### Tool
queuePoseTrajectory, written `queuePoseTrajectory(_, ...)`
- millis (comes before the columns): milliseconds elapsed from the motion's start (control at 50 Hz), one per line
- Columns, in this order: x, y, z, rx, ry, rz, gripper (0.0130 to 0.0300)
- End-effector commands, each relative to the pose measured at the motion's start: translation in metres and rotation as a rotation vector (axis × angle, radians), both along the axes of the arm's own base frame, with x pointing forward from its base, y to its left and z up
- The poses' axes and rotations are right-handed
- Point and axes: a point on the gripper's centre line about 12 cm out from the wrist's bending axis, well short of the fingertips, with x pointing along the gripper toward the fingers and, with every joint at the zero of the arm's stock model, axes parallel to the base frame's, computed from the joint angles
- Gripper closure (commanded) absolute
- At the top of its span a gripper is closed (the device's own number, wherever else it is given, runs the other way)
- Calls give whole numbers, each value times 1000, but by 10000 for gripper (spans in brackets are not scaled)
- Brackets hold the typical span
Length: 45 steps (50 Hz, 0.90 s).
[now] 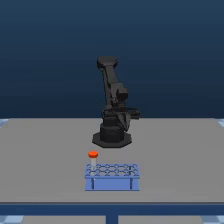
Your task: Pick up the centrifuge tube on the rack
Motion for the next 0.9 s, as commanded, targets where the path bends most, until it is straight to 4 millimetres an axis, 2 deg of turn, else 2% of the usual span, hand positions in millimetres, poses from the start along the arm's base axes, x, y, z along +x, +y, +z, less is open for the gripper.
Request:
queuePoseTrajectory(20,0,0,0,0,0,0,130)
queuePoseTrajectory(900,2,-3,0,1,5,-3,130)
